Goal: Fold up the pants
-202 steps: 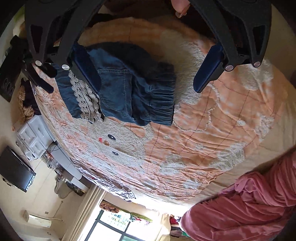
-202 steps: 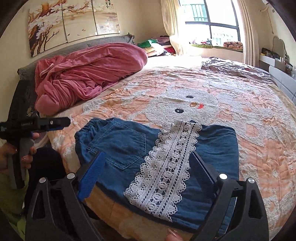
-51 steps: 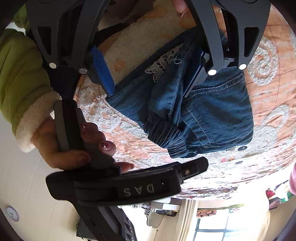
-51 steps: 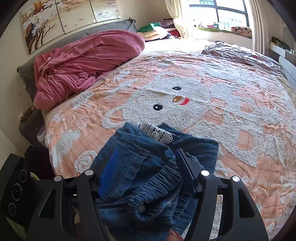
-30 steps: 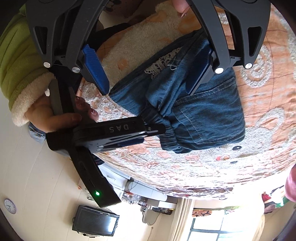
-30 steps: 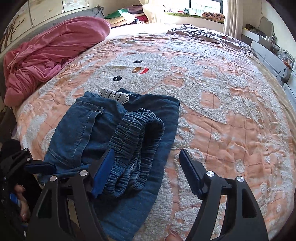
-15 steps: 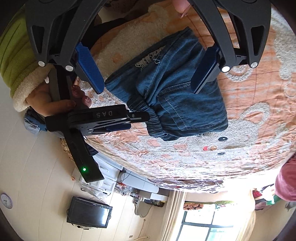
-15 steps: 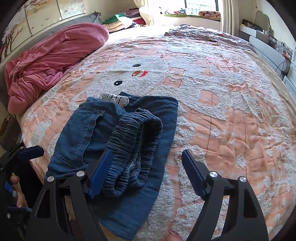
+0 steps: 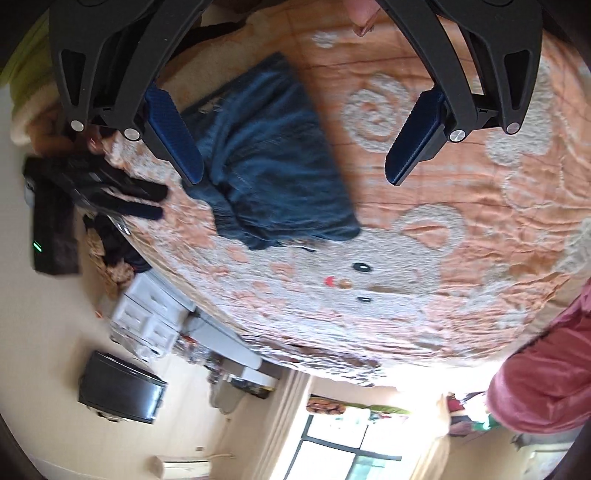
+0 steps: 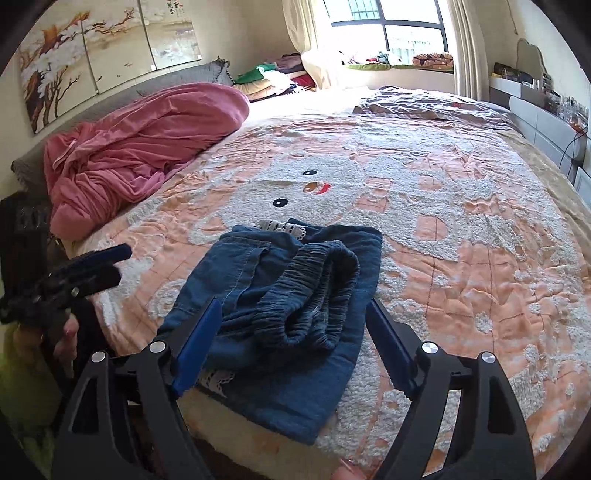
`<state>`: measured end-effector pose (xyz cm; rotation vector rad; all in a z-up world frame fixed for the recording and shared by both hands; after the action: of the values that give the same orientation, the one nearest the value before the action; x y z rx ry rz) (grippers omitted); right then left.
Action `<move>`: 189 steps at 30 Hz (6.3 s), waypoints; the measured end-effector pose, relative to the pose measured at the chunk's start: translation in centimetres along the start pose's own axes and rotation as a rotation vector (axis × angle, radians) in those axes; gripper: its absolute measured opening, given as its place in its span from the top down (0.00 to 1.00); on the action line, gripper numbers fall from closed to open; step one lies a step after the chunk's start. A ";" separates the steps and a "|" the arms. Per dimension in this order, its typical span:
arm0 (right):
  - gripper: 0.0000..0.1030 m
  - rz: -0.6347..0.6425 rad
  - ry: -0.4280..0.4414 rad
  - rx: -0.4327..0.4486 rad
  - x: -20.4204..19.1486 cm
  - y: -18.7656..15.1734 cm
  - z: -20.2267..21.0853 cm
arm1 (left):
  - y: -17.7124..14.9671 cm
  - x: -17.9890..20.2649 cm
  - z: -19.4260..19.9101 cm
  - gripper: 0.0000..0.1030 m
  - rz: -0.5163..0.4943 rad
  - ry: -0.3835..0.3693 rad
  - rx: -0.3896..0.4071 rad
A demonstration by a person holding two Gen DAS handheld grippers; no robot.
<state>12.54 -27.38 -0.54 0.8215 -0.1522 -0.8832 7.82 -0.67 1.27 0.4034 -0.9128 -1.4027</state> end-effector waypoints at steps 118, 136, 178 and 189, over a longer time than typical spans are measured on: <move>0.64 -0.399 0.142 -0.183 6.6 -0.5 -8.9 | -1.0 -0.3 -11.2 0.33 0.088 -0.030 -0.293; 0.80 -0.217 0.093 0.007 2.2 2.0 -5.9 | 2.0 0.7 -8.0 0.80 0.025 -0.024 -0.152; 0.75 -0.252 0.002 -0.106 3.5 7.8 -16.1 | 6.0 -8.0 -13.2 0.62 0.067 0.188 -0.226; 0.43 -0.268 -0.080 -0.132 4.8 6.6 -16.9 | 5.4 -8.2 -13.2 0.55 0.070 0.221 -0.231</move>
<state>27.17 -18.79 -8.62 0.6929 -0.0535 -1.1670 21.99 4.56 -5.40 0.3395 -0.5727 -1.3516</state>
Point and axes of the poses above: each gripper's, at about its wrist camera, not at the fingertips, and z roughly against the way its jaws point, x to its right, y to its top, the point moved 3 cm from there along -z, roughly the way its jaws point, and after that the axes turned 3 degrees about -x, right-handed, at the moved point
